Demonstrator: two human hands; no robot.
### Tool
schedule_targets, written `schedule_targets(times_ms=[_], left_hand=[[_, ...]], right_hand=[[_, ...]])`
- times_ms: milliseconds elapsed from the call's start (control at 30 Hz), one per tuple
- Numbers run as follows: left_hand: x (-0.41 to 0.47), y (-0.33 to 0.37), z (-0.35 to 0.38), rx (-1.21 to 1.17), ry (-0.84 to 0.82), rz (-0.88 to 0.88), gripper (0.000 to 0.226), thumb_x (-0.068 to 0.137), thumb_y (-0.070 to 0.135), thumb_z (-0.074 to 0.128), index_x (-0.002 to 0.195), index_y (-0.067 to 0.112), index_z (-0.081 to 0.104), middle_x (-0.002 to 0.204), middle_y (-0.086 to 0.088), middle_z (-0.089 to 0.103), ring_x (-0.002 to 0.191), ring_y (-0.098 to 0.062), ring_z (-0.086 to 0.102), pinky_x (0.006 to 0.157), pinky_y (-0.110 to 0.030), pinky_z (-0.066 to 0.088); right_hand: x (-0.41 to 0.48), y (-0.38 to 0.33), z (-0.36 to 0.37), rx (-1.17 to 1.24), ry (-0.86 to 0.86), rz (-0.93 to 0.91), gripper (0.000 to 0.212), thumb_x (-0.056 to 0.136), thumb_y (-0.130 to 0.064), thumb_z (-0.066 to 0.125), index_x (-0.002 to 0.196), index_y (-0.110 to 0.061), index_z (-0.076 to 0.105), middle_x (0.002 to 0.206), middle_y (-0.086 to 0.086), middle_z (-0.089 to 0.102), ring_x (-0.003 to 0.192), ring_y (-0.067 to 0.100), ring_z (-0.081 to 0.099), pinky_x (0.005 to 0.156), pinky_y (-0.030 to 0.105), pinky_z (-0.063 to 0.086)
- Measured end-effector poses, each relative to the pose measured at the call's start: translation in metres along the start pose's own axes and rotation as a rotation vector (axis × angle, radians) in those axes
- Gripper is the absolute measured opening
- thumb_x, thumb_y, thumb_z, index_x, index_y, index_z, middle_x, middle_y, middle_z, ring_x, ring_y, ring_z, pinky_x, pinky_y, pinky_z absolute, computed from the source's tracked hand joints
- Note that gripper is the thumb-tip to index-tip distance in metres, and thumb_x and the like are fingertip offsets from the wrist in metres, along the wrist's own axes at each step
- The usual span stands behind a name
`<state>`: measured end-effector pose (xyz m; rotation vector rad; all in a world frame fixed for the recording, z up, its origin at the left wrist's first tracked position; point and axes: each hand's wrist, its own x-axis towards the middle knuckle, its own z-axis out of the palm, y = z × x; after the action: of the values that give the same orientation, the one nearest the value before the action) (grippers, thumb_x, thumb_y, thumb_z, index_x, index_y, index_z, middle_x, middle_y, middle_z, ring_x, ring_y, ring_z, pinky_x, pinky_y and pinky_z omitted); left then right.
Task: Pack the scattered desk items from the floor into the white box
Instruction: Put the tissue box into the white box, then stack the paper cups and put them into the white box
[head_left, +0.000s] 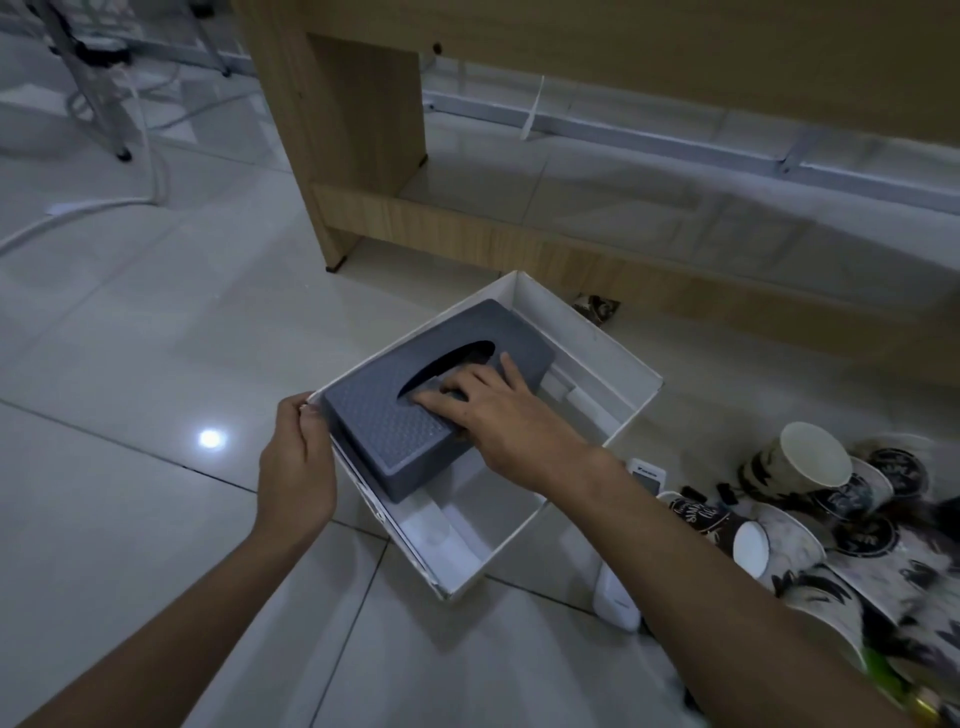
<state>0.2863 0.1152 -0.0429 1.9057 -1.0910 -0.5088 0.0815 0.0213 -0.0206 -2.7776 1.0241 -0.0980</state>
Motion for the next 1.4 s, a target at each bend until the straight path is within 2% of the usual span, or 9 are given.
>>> schedule_targets(times_ms=[333,533,633,700,867,933,1067,1267,1400], left_hand=[[-0.001,0.004,-0.004,0.041,-0.027,-0.003,0.03,0.108,0.03,0.027,0.115,0.014,0.051,0.082,-0.007,0.058,0.076,-0.03,0.055,0.067,-0.038,0.038],[0.004,0.01,-0.009,0.018,-0.064,-0.062,0.033,0.108,0.026,0.03,0.13,0.013,0.051,0.113,-0.008,0.06,0.101,-0.027,0.055,0.084,-0.036,0.04],[0.002,0.027,-0.011,0.041,0.067,0.055,0.035,0.104,0.015,0.04,0.138,0.013,0.049,0.135,-0.008,0.052,0.123,-0.023,0.048,0.1,-0.035,0.039],[-0.005,0.049,-0.01,0.053,0.138,0.207,0.031,0.1,0.01,0.046,0.13,0.013,0.053,0.13,-0.007,0.053,0.12,-0.021,0.046,0.094,-0.03,0.041],[-0.038,0.113,0.019,-0.087,-0.064,0.534,0.015,0.094,0.014,0.05,0.104,0.02,0.06,0.101,0.004,0.06,0.096,-0.01,0.057,0.082,-0.02,0.044],[-0.061,0.132,0.039,-0.154,-0.208,0.586,0.015,0.094,0.013,0.05,0.101,0.02,0.061,0.096,0.01,0.061,0.093,0.001,0.058,0.082,-0.013,0.045],[-0.109,0.154,0.079,-0.191,-0.431,0.64,0.016,0.092,0.01,0.054,0.098,0.019,0.066,0.093,0.013,0.065,0.089,-0.003,0.062,0.075,-0.012,0.048],[-0.154,0.145,0.136,-0.103,-0.7,0.322,0.028,0.093,0.002,0.056,0.098,0.026,0.066,0.097,0.014,0.07,0.078,-0.005,0.063,0.068,-0.013,0.05],[-0.161,0.135,0.154,-0.114,-0.769,-0.113,0.017,0.096,0.017,0.056,0.108,0.029,0.06,0.11,-0.001,0.066,0.089,-0.015,0.065,0.087,-0.037,0.055]], right_hand=[[0.003,-0.008,0.003,0.108,0.005,-0.033,0.084,0.085,0.011,0.059,0.152,-0.032,0.032,0.138,0.001,0.044,0.141,0.023,0.028,0.12,0.062,-0.008],[-0.001,-0.012,0.003,0.065,0.01,-0.037,0.088,0.087,0.012,0.058,0.156,-0.031,0.024,0.157,0.008,0.031,0.153,0.027,0.012,0.122,0.058,-0.006],[-0.012,-0.019,-0.006,0.114,0.052,0.014,0.093,0.084,0.013,0.06,0.158,-0.027,0.021,0.165,0.011,0.016,0.155,0.027,0.004,0.124,0.05,-0.008],[-0.026,-0.023,-0.02,0.203,0.117,0.056,0.09,0.081,0.015,0.057,0.156,-0.023,0.027,0.165,0.01,0.017,0.154,0.025,0.006,0.122,0.042,-0.012],[-0.083,-0.021,-0.046,0.434,0.44,0.258,0.048,0.091,-0.001,0.055,0.138,-0.016,0.056,0.146,0.007,0.048,0.139,0.02,0.039,0.123,0.033,0.013],[-0.116,-0.017,-0.046,0.466,0.551,0.362,0.041,0.091,-0.001,0.056,0.129,-0.013,0.062,0.134,0.006,0.057,0.129,0.019,0.047,0.117,0.029,0.028],[-0.19,-0.012,-0.037,0.446,0.663,0.577,0.033,0.089,-0.006,0.054,0.118,-0.015,0.066,0.119,0.001,0.063,0.113,0.021,0.057,0.098,0.038,0.047],[-0.266,0.015,-0.009,0.306,0.485,0.983,0.037,0.087,-0.032,0.057,0.122,-0.02,0.061,0.122,0.004,0.062,0.115,0.029,0.056,0.094,0.049,0.048],[-0.257,0.036,-0.001,0.269,0.187,1.032,0.056,0.087,-0.05,0.062,0.134,-0.023,0.047,0.133,0.006,0.055,0.126,0.032,0.048,0.101,0.05,0.037]])
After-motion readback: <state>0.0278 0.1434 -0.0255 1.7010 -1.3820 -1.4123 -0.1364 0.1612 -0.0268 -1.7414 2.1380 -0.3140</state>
